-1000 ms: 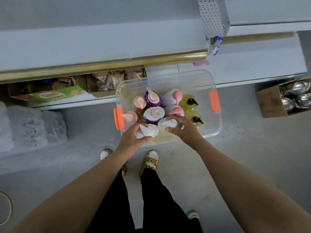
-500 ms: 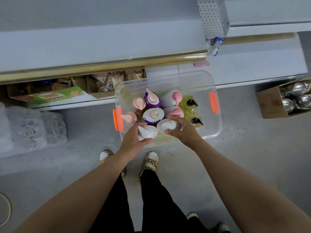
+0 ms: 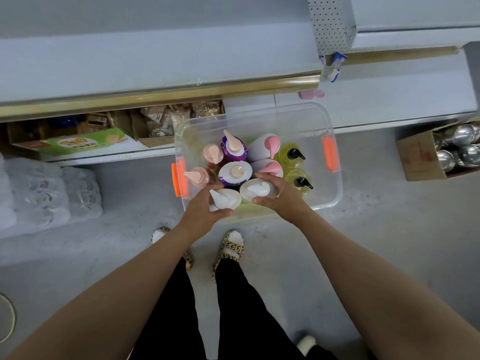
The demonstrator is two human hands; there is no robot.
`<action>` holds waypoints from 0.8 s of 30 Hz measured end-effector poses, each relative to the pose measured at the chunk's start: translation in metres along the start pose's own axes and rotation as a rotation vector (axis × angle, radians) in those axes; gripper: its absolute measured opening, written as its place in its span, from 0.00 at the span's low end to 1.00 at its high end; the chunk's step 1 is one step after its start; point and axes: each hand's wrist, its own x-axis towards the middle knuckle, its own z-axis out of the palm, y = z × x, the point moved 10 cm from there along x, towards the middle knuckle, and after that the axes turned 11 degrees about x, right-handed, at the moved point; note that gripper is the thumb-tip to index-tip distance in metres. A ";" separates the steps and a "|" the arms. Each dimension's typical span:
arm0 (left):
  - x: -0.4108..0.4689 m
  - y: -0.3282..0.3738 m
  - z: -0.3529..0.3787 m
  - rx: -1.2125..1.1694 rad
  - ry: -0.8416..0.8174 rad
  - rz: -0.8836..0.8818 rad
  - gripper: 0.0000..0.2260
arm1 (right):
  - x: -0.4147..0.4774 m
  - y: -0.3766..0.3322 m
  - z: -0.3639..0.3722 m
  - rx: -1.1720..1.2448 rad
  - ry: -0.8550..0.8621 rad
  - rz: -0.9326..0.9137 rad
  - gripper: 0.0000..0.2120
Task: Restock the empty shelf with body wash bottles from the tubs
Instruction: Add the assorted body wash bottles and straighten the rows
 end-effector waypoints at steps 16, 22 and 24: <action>-0.005 0.037 -0.024 0.068 0.084 0.097 0.22 | -0.009 -0.023 -0.017 -0.031 0.086 -0.148 0.19; -0.012 0.061 -0.055 0.111 0.088 0.104 0.21 | -0.024 -0.058 -0.040 0.079 0.110 -0.147 0.12; -0.016 0.074 -0.068 0.081 0.096 0.101 0.20 | -0.030 -0.074 -0.049 0.113 0.108 -0.158 0.13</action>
